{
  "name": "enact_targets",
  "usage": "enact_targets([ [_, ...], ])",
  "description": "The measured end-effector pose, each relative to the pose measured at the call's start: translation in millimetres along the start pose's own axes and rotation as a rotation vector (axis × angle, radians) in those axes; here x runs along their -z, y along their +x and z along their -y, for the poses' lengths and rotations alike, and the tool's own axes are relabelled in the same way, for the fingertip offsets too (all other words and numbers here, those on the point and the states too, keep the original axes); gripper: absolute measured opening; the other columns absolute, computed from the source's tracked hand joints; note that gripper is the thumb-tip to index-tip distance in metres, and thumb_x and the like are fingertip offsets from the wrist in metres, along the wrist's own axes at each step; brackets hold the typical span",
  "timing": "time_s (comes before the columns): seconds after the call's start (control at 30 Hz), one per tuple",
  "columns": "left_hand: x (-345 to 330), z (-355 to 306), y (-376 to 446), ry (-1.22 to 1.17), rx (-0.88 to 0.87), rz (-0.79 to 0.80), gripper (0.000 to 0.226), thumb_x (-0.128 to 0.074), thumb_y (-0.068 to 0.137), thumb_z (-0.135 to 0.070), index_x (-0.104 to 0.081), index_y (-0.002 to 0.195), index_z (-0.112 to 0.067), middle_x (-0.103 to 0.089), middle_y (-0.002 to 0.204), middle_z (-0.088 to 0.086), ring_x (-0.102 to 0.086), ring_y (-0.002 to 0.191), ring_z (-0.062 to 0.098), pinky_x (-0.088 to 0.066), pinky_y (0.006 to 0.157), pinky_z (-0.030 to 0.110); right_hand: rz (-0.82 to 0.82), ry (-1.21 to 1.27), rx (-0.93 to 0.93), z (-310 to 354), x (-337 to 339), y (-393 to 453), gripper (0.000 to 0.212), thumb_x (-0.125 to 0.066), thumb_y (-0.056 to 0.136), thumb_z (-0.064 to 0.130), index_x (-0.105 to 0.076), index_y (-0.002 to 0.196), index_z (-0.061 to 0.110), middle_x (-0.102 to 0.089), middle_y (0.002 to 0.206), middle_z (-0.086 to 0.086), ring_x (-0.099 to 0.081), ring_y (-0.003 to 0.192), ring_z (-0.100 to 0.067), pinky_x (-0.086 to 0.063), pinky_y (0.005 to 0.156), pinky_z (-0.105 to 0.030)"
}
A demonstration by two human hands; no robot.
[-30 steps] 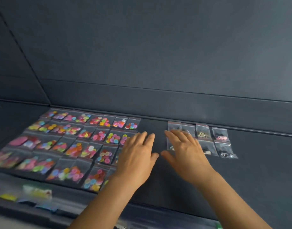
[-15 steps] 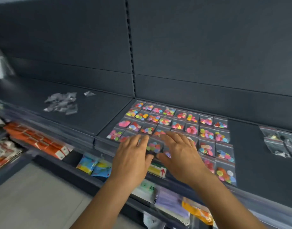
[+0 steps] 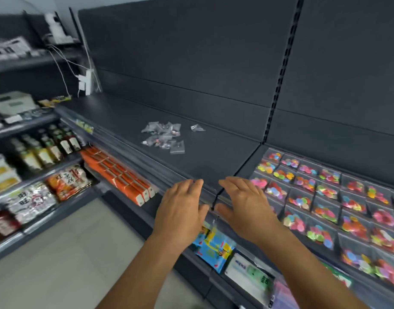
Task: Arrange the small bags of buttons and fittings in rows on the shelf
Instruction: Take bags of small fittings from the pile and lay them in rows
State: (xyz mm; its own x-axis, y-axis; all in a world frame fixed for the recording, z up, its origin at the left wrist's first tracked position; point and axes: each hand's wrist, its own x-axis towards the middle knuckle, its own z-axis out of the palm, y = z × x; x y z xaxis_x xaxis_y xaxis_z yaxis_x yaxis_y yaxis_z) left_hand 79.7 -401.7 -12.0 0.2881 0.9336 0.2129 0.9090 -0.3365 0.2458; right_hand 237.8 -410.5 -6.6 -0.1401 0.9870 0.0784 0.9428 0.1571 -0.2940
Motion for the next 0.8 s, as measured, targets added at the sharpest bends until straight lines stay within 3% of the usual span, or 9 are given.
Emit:
enact_targets([
  [0.5, -8, 136, 153, 0.021, 0.113, 0.018, 0.06, -0.046, 0.097, -0.038, -0.022, 0.149, -0.019, -0.035, 0.149, 0.0, -0.03, 0.137, 0.019, -0.025, 0.113, 0.031, 0.069, 0.035, 0.106, 33, -40, 204, 0.054, -0.041, 0.098, 0.039, -0.026, 0.147, 0.025, -0.025, 0.154, 0.007, -0.017, 0.143, -0.014, -0.015, 0.116, -0.034],
  [0.8, -37, 184, 210, 0.011, 0.067, 0.181, 0.06, -0.039, 0.1, -0.033, -0.015, 0.151, -0.013, -0.015, 0.158, 0.006, -0.013, 0.146, 0.02, -0.017, 0.118, 0.036, 0.214, -0.02, 0.18, 39, -73, 264, 0.047, -0.034, 0.101, 0.023, -0.027, 0.147, 0.025, -0.019, 0.157, 0.008, -0.013, 0.145, -0.013, -0.015, 0.117, -0.036],
])
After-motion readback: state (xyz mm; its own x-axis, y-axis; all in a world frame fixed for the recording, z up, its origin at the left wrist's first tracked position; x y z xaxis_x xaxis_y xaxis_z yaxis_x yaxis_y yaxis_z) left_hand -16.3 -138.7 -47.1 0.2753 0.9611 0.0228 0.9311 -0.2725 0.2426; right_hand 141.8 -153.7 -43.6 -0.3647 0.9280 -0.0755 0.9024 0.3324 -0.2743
